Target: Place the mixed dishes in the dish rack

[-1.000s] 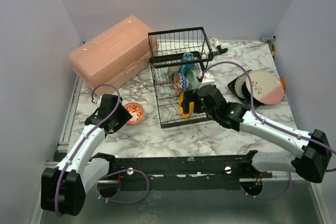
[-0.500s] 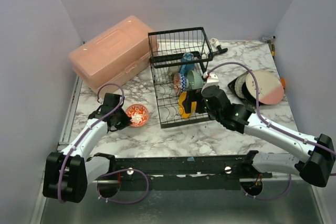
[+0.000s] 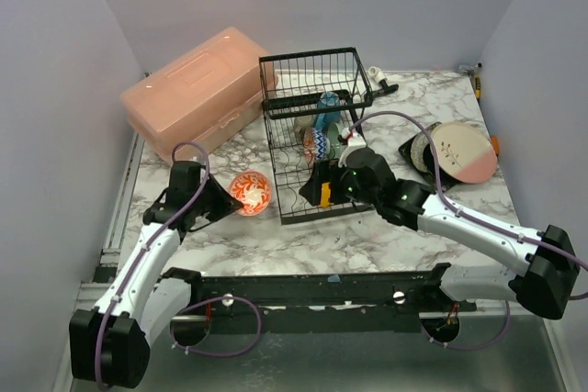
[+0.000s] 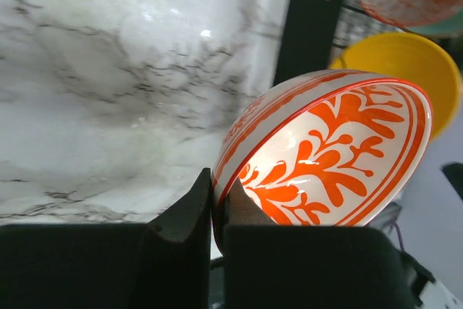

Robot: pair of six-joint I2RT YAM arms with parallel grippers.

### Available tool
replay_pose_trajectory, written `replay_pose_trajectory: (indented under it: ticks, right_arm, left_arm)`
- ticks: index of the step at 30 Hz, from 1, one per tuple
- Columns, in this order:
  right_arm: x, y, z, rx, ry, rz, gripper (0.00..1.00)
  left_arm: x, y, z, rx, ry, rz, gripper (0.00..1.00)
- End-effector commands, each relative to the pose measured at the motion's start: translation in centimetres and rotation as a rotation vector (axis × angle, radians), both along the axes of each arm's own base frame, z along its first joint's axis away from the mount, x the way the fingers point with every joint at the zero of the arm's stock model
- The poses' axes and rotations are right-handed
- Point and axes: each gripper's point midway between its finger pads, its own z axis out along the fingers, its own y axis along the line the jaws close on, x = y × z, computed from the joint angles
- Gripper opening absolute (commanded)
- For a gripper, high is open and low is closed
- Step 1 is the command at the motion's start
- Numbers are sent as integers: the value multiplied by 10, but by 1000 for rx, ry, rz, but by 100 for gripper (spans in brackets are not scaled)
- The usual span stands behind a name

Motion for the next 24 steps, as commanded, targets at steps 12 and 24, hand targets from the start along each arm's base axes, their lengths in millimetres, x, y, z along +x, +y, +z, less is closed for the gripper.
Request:
replay_pose_trajectory:
  ticks: [12,24]
  right_arm:
    - [-63,90,63,476,27,371,100]
    - [-56,90,79,557,8,323,98]
  left_arm:
    - [-24,-72,128,-513,-373,-364,0]
    - [-35,-79,125,-562,-357,-438,0]
